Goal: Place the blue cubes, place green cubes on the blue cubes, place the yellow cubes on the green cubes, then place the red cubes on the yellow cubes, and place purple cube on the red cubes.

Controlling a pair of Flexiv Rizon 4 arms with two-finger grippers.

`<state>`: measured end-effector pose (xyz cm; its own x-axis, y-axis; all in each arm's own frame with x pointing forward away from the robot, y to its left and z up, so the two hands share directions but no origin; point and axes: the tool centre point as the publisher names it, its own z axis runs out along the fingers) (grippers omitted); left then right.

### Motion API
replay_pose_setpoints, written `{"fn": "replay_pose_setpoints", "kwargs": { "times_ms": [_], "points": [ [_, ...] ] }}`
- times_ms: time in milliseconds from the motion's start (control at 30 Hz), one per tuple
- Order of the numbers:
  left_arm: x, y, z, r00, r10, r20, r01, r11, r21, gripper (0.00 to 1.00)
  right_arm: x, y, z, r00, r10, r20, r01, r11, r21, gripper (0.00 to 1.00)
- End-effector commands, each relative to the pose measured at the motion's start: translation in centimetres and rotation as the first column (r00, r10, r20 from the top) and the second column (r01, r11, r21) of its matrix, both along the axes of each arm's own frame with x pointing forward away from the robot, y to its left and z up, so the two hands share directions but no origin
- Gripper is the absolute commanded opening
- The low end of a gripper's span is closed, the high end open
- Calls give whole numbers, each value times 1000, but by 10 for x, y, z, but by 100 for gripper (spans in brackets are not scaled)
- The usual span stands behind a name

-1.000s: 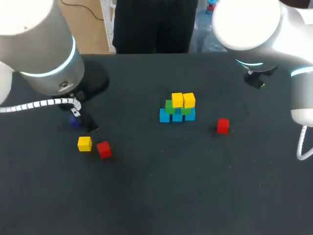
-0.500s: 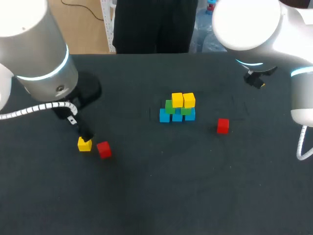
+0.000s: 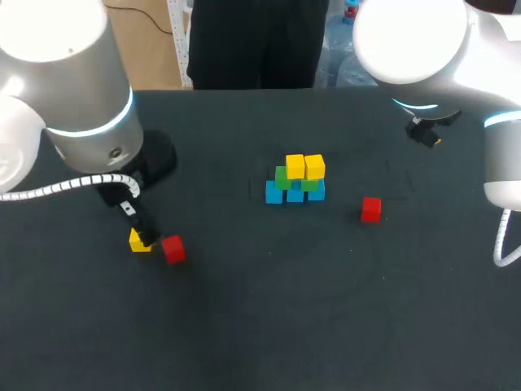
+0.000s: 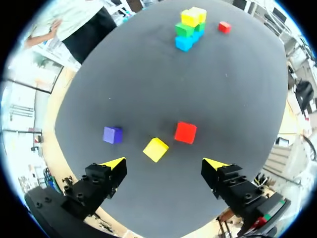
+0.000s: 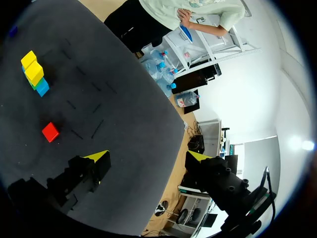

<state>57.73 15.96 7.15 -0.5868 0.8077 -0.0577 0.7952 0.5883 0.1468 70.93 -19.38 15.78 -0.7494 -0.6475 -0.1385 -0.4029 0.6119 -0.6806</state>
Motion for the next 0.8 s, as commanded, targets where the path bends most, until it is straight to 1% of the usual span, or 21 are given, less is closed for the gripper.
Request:
{"fn": "replay_pose_setpoints", "kwargs": {
  "times_ms": [33,67,133,167,200,267,300,367,433,467,500,533,567,600,633,700,800],
  "points": [
    [0,-1,-2,997,-45,-65,46,999,5,100,-1,-1,0,1000,2,4,-2,1000,2,100],
    [-2,0,-3,996,-51,-72,51,999,-2,100,-1,-1,0,1000,2,4,-2,1000,2,100],
    [-5,2,-4,991,-102,-87,104,995,11,100,-1,-1,0,1000,2,4,-2,1000,2,100],
    [-6,3,-4,989,-114,-94,114,993,2,100,-1,-1,0,1000,2,4,-2,1000,2,100],
    [-8,4,-3,985,-135,-110,136,991,5,100,-1,-1,0,1000,2,4,-2,1000,2,100],
    [-12,5,-5,972,-201,-118,206,978,24,100,-1,-1,0,1000,2,4,-2,1000,2,100],
    [-13,5,-5,967,-229,-109,233,972,22,100,-1,-1,0,1000,2,4,-2,1000,2,100],
    [-14,4,-4,955,-289,-64,291,956,22,100,-1,-1,0,1000,2,4,-2,1000,2,100],
    [-12,5,-5,944,-328,-42,330,942,53,100,-1,-1,0,1000,2,4,-2,1000,2,100],
    [-10,7,-8,944,-328,-21,329,941,77,100,-1,-1,0,1000,2,4,-2,1000,2,100],
    [-7,5,-9,944,-329,-11,329,941,82,100,-1,-1,0,1000,2,4,-2,1000,2,100],
    [-7,3,-9,943,-331,-19,331,941,64,100,-1,-1,0,1000,2,4,-2,1000,2,100],
    [-7,1,-9,944,-330,-15,331,942,63,100,-1,-1,0,1000,2,4,-2,1000,2,100],
    [-7,1,-11,940,-341,-13,341,936,85,100,-1,-1,0,1000,2,4,-2,1000,2,100],
    [-7,3,-14,938,-347,-23,347,931,109,100,-1,-1,0,1000,2,4,-2,1000,2,100],
    [-7,4,-15,934,-355,-23,355,924,140,100,-1,-1,0,1000,2,4,-2,1000,2,100],
    [-8,7,-18,927,-370,-53,374,913,164,100,-1,-1,0,1000,2,4,-2,1000,2,100]
  ]
}}
